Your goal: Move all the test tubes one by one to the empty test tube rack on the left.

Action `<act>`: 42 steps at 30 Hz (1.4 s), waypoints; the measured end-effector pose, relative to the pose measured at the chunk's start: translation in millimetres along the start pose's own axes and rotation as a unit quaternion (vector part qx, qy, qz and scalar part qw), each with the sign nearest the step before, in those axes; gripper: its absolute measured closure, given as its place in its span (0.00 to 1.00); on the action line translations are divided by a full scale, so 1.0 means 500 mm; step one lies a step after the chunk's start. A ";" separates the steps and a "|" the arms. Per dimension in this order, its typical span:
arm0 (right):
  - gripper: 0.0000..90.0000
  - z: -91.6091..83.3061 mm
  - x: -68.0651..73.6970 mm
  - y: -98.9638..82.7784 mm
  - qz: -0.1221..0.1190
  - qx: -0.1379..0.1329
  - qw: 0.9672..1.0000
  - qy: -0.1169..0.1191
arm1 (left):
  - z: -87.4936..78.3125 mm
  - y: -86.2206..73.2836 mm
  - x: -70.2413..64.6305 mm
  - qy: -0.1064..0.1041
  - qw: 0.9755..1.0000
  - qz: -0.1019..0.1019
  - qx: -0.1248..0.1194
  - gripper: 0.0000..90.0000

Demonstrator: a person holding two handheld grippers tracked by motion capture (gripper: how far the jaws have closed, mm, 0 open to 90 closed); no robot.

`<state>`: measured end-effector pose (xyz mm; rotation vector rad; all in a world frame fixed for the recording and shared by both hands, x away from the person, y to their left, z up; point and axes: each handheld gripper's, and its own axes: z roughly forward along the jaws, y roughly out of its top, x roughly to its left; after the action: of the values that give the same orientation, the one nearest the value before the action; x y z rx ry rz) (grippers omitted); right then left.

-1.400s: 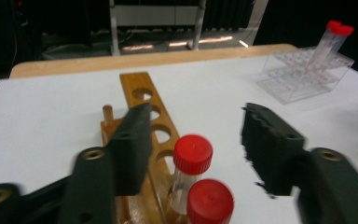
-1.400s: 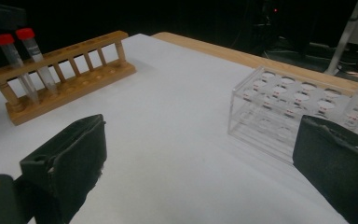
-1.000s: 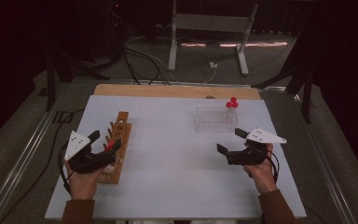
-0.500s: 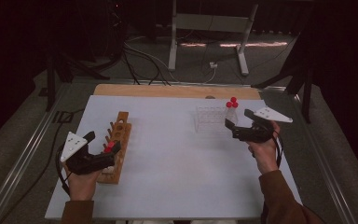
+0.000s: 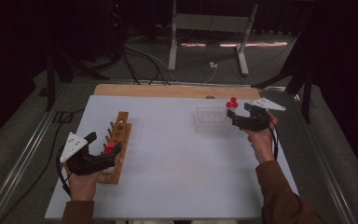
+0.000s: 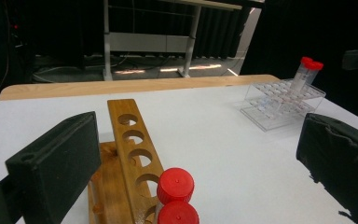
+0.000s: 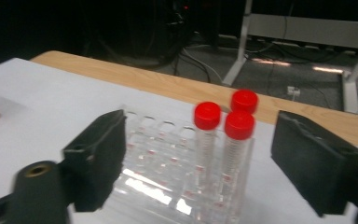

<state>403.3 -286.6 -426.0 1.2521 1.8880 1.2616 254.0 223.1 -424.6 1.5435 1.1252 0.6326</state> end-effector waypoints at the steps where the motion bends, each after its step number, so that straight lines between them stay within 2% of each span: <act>1: 0.24 0.005 -0.004 -0.003 0.002 0.001 1.000 -0.006 | 0.000 0.000 0.000 -0.001 1.000 0.000 0.000 0.01; 5: 0.40 0.023 -0.018 -0.013 0.010 0.004 1.000 -0.025 | 0.002 -0.002 -0.001 -0.003 1.000 0.001 0.002 0.01; 8: 0.54 0.033 -0.023 -0.019 0.013 0.008 0.999 -0.032 | 0.003 -0.003 0.000 -0.003 1.000 0.000 0.003 0.01; 12: 0.63 0.045 -0.026 -0.026 0.017 0.014 0.999 -0.043 | 0.001 -0.003 0.001 -0.003 1.000 -0.002 0.001 0.01; 17: 0.66 0.059 -0.028 -0.034 0.012 0.024 0.998 -0.060 | 0.000 -0.005 0.004 -0.004 1.000 -0.003 0.003 0.01; 21: 0.72 0.069 -0.031 -0.039 0.018 0.026 0.997 -0.064 | -0.001 -0.007 0.007 -0.004 1.000 -0.006 0.003 0.01; 24: 0.76 0.078 -0.031 -0.042 0.013 0.031 0.997 -0.064 | -0.003 -0.004 0.005 -0.005 1.000 -0.006 0.001 0.01; 29: 0.78 0.092 -0.035 -0.050 0.023 0.031 0.997 -0.061 | -0.004 -0.002 0.004 -0.007 1.000 -0.005 -0.001 0.01; 34: 0.81 0.104 -0.031 -0.053 0.023 0.031 0.997 -0.062 | -0.004 -0.004 0.009 -0.007 1.000 -0.012 -0.001 0.01; 42: 0.83 0.100 -0.031 -0.054 0.020 0.032 0.997 -0.063 | -0.004 -0.004 0.009 -0.008 1.000 -0.013 0.000 0.01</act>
<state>439.6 -283.8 -472.0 1.3757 1.8346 1.1236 253.7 228.0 -426.8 1.5285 1.1315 0.6029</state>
